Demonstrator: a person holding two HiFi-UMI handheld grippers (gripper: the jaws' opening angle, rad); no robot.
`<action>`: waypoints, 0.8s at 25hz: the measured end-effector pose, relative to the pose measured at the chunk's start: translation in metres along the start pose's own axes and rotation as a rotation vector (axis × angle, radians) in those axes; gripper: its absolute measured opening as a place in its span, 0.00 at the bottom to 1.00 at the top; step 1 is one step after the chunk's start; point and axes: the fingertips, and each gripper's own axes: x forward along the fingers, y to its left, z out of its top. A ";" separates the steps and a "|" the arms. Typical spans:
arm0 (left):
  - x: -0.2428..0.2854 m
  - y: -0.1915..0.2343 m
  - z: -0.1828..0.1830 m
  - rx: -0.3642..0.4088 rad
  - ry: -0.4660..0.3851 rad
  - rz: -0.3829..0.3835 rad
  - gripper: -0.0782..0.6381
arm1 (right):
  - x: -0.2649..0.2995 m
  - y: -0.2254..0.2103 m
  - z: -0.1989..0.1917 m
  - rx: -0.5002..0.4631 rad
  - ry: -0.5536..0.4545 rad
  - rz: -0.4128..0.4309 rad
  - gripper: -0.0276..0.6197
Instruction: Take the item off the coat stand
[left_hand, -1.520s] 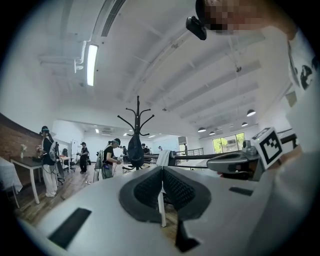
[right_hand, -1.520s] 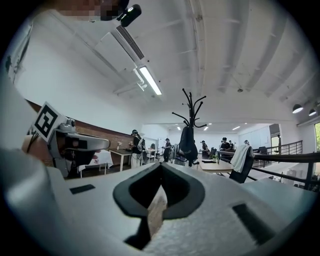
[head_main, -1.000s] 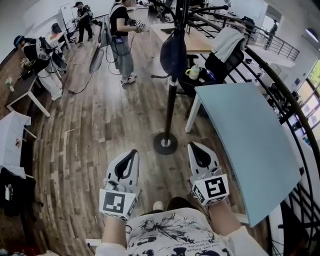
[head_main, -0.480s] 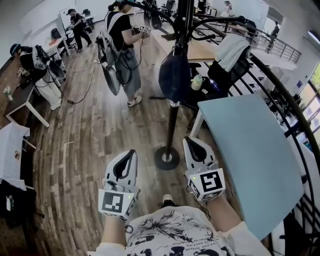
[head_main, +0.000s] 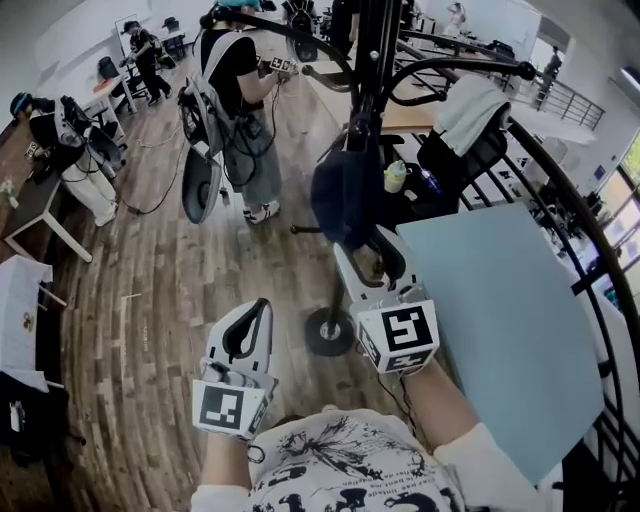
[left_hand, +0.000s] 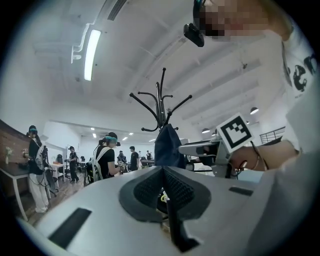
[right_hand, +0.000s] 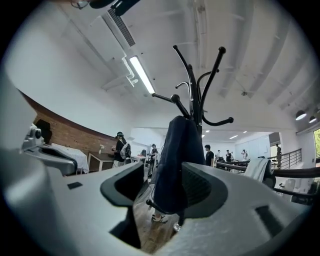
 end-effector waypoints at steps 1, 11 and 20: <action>0.004 0.004 0.000 0.000 -0.002 -0.005 0.12 | 0.009 -0.002 -0.001 0.002 0.007 -0.005 0.41; 0.025 0.053 -0.004 -0.007 0.015 -0.095 0.12 | 0.068 -0.030 -0.017 0.006 0.068 -0.159 0.44; 0.019 0.067 -0.006 -0.038 0.005 -0.146 0.12 | 0.053 -0.037 -0.001 -0.018 0.060 -0.235 0.05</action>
